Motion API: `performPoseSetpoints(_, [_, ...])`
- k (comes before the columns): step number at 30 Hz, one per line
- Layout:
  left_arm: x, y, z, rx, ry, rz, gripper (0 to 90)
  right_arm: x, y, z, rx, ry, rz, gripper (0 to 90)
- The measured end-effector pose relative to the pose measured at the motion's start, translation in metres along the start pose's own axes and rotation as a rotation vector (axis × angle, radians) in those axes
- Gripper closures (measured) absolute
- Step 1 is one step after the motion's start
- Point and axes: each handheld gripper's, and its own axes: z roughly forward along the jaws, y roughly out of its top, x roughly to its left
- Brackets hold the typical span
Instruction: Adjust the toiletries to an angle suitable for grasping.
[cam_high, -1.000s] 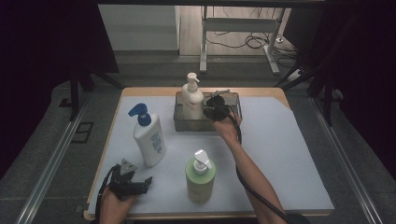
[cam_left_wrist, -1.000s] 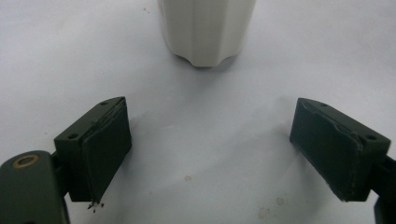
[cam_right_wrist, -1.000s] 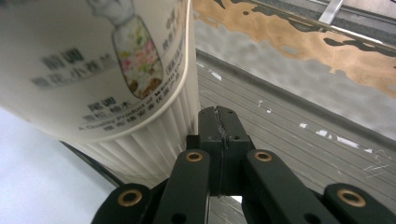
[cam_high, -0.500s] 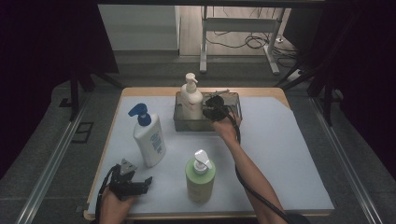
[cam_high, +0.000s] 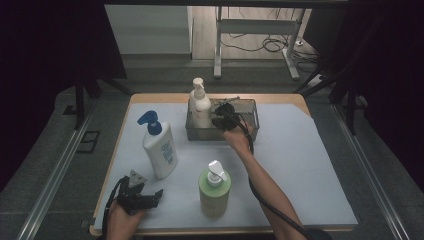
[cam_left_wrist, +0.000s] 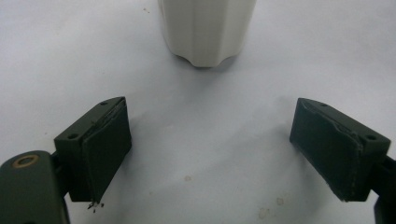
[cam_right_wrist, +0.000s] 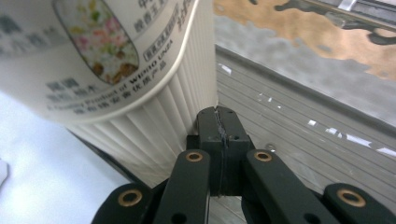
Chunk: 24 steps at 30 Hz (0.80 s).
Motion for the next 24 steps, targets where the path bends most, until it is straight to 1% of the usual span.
performPoseSetpoints(1, [0.0,0.0,0.0,0.0,0.0,0.0,12.2,0.001,0.0,0.001,0.002,-0.001,-0.006,89.4])
performPoseSetpoints(6, [0.0,0.0,0.0,0.0,0.0,0.0,12.2,0.003,0.001,0.002,0.003,0.005,-0.003,89.4])
performPoseSetpoints(10, [0.0,0.0,0.0,0.0,0.0,0.0,12.2,0.008,0.003,0.003,-0.001,0.018,-0.001,89.4])
performPoseSetpoints(15, [0.0,0.0,0.0,0.001,0.001,0.001,12.2,0.014,0.004,0.004,-0.001,0.037,-0.013,89.4])
performPoseSetpoints(22, [0.0,0.0,0.0,0.0,0.0,0.0,12.2,0.021,0.004,0.008,0.008,0.044,-0.024,89.4])
performPoseSetpoints(24, [0.0,0.0,0.0,0.0,0.0,0.0,12.2,0.023,0.004,0.009,0.008,0.055,-0.022,89.4])
